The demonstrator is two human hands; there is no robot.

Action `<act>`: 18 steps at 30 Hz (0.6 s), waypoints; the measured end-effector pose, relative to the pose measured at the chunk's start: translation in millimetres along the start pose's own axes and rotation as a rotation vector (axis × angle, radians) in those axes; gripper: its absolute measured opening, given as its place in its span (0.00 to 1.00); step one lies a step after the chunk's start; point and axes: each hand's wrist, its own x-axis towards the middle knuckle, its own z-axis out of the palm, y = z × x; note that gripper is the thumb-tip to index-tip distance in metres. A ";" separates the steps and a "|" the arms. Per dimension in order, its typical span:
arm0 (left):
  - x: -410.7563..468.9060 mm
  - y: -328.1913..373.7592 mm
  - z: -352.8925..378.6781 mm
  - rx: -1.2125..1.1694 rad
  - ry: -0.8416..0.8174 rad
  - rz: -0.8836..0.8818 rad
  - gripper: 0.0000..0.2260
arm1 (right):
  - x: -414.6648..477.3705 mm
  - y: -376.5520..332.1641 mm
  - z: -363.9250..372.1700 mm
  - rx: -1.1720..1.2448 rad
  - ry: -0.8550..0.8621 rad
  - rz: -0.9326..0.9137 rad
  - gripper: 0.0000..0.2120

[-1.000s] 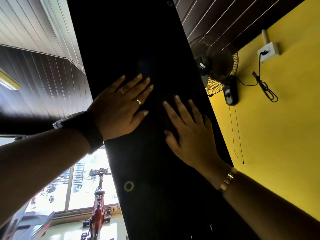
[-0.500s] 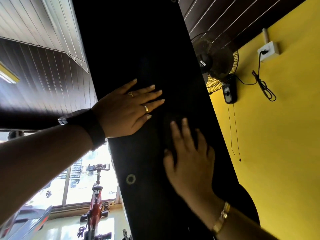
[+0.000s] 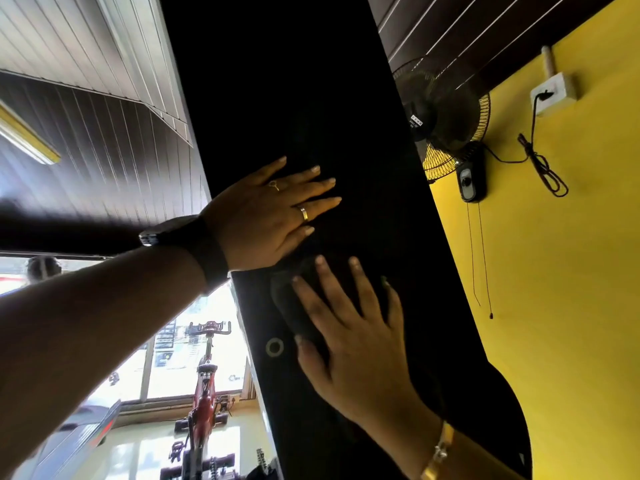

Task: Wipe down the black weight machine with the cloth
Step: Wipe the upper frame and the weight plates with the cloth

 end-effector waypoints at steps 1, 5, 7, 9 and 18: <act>-0.2 -0.2 -0.3 0.002 0.001 0.004 0.24 | 0.1 -6.6 0.4 0.009 0.001 -0.003 0.29; 0.0 -0.4 -2.6 -0.016 0.022 0.004 0.24 | -21.1 -4.1 6.3 -0.024 -0.032 -0.250 0.33; 0.1 0.7 -2.5 -0.024 0.022 0.007 0.24 | -27.5 17.1 6.8 -0.074 -0.050 -0.406 0.36; 0.8 1.5 -2.8 -0.026 0.019 0.007 0.24 | -26.0 43.5 5.8 -0.122 -0.043 -0.496 0.38; 1.6 0.5 -4.4 -0.021 0.005 -0.030 0.27 | 79.8 109.3 -10.7 -0.089 0.039 -0.125 0.31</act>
